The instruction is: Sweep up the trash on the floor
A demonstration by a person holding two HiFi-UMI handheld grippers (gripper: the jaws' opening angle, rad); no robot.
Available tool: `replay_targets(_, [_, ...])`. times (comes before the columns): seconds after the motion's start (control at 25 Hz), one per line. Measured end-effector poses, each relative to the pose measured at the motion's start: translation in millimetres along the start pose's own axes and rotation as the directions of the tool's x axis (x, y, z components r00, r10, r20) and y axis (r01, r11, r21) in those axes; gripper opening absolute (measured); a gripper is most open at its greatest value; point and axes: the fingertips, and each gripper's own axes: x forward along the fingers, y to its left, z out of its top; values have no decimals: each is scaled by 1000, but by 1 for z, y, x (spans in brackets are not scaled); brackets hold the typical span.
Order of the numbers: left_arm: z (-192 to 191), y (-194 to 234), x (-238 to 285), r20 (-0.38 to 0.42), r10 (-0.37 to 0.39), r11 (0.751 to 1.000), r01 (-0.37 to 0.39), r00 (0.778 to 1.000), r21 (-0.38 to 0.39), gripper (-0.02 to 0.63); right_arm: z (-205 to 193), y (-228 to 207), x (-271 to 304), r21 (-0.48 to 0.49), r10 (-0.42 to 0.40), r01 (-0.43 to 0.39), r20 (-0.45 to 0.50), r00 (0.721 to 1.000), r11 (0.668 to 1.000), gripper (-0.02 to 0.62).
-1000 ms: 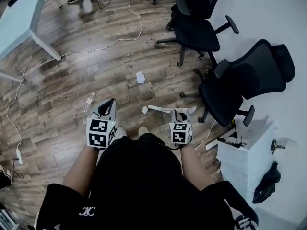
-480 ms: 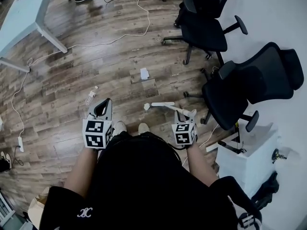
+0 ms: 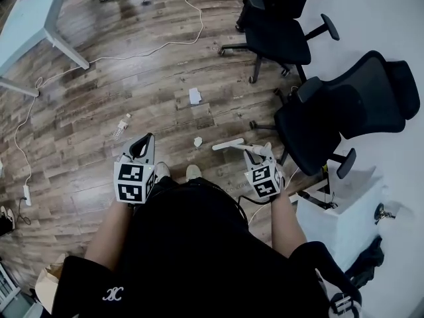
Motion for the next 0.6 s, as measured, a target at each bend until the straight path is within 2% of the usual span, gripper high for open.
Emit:
replay_targets(0.16, [-7,6,-7,-9,37,999,-38,999,-20,-5,0,13,7,-87,91,-93,-24,996,992,89])
replay_targets(0.36, [-20,17,-22,-22,103,993,-104,994,-59,-5,4,43,29,-208,197,-208,-74,978,956,89])
replay_targets(0.6, [-40,33,-47,-45,192,973,-196,980,-118,-5,39,77,59,-275,305,-306,-48,951,911,91])
